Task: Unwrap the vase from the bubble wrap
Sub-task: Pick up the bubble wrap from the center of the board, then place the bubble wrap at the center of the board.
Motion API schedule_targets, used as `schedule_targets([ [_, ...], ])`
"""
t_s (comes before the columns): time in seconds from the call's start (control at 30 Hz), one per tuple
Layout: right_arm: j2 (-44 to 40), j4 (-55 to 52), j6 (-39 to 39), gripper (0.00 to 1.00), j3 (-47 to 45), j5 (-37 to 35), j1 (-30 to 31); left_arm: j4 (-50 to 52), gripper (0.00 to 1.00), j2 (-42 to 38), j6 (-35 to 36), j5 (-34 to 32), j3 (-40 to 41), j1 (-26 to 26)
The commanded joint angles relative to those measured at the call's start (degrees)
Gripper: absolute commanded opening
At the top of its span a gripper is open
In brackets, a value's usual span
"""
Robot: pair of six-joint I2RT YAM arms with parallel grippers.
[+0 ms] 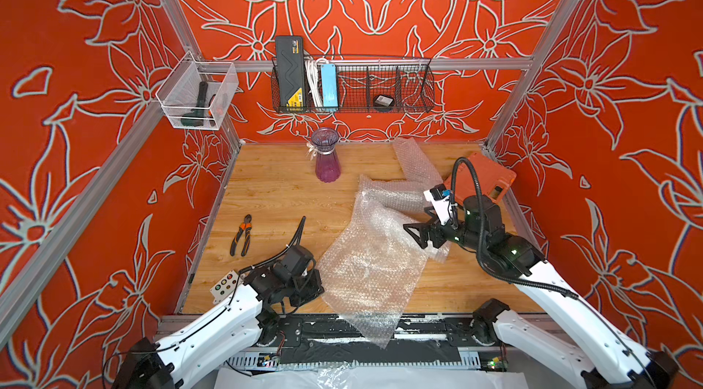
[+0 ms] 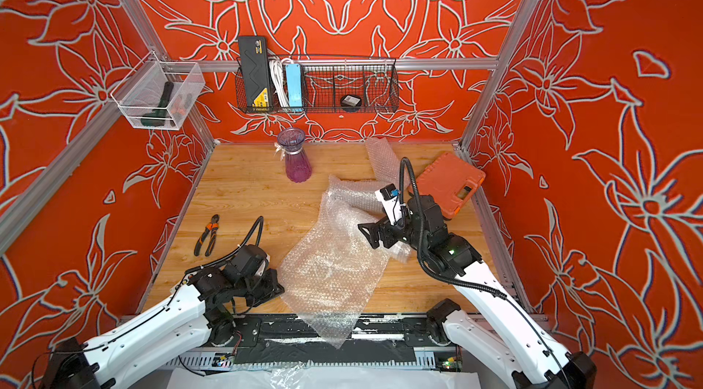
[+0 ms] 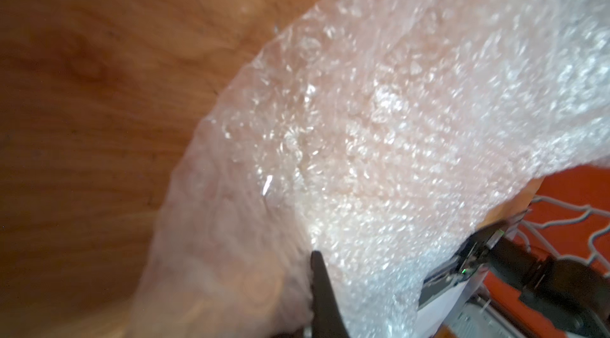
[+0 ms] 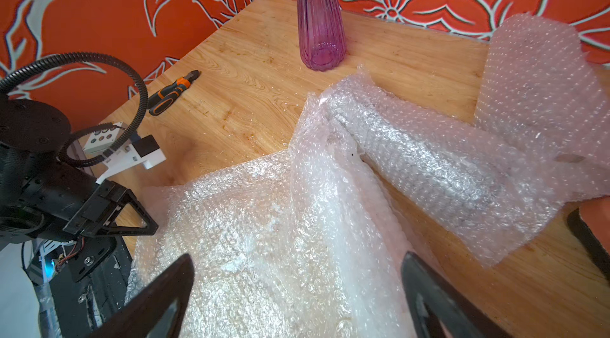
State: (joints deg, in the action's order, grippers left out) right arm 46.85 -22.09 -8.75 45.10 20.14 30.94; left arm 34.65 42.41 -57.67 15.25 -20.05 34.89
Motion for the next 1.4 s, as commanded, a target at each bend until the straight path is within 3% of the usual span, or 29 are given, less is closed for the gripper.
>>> schedule_targets([
  [0.0,-1.6,0.0,-0.7,0.98,0.1,-0.1,-0.4,2.2,0.0,0.7,5.4,-9.0,-7.3,0.0],
  [0.07,-1.8,0.3,-1.4,0.98,0.2,0.1,-0.4,3.2,0.0,2.3,9.3,-14.3,-13.0,-1.0],
  [0.17,-1.9,1.3,-2.6,0.98,0.6,1.0,-0.4,3.9,0.0,8.0,17.8,-14.2,-23.8,-6.8],
  [0.27,-2.2,1.5,-3.6,0.98,1.6,2.3,-0.4,6.7,0.0,13.5,27.5,-26.2,-35.9,-2.9],
  [0.33,-2.5,2.0,-4.2,0.98,1.8,2.9,-0.4,6.8,0.0,16.4,31.5,-32.1,-39.7,-2.7],
  [0.43,-2.9,1.6,-4.5,0.98,3.0,4.0,-0.4,5.8,0.0,17.1,34.9,-36.4,-40.2,-6.6],
  [0.67,-5.6,-3.2,-2.8,0.98,6.8,5.0,-0.4,-1.6,0.0,16.2,46.8,-36.1,-34.0,-25.7],
  [0.8,-6.6,-5.8,-1.8,0.98,8.0,4.8,-0.5,-4.8,0.0,18.8,55.1,-39.5,-35.0,-33.1],
  [0.97,-6.8,-7.6,-1.7,0.98,8.1,5.7,-0.5,-7.6,0.0,25.6,60.9,-48.2,-40.3,-34.7],
  [1.17,-7.1,-11.1,-0.3,0.98,8.7,5.6,-0.5,-17.7,0.0,35.7,68.3,-58.7,-42.8,-36.4],
  [1.37,-7.9,-13.1,0.9,0.98,7.5,4.8,-0.5,-18.7,0.0,44.0,68.0,-63.3,-47.3,-39.6],
])
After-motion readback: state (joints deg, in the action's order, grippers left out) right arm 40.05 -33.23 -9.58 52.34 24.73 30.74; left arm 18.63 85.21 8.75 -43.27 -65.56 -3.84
